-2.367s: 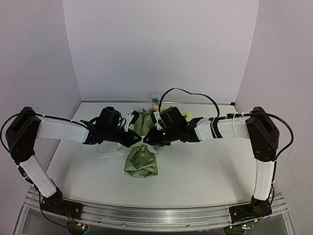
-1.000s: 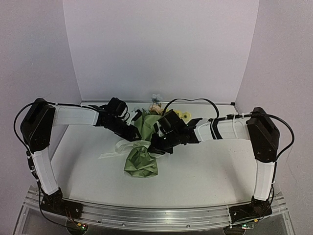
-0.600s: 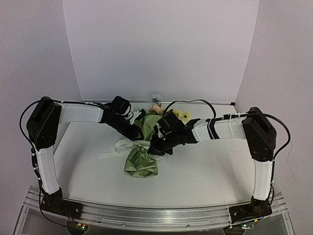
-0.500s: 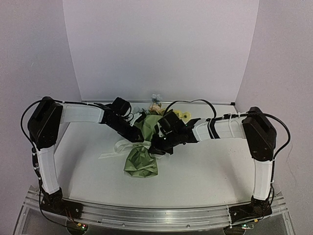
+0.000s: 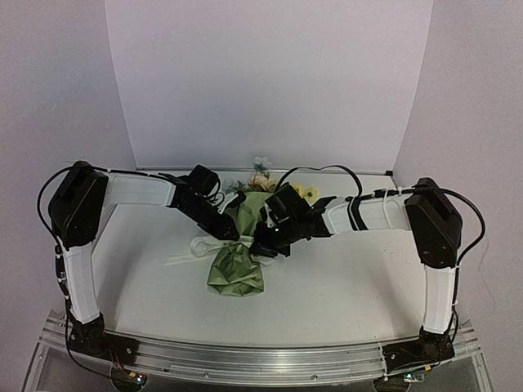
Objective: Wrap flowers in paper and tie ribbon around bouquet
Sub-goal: Cross the half-tied ribbon over the folded bouquet.
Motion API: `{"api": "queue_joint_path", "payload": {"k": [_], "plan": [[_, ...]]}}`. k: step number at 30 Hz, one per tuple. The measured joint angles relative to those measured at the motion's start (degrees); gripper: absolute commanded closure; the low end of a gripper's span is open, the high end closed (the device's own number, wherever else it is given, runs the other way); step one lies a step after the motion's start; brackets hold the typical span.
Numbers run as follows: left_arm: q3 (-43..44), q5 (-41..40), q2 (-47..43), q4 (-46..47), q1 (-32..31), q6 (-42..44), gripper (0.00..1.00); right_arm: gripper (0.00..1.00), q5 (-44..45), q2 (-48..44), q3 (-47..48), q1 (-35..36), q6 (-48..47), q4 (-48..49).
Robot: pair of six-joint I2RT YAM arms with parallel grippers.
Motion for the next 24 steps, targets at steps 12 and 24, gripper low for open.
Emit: {"api": "queue_joint_path", "payload": {"k": [12, 24], "plan": [[-0.01, -0.84, -0.01, 0.39, -0.38, -1.14, 1.00, 1.00, -0.17, 1.74, 2.06, -0.02, 0.24, -1.13], [-3.94, -1.11, -3.82, 6.52, -0.43, -5.53, 1.00, 1.00, 0.16, 4.34, 5.96, -1.31, 3.62, -3.11]]}}
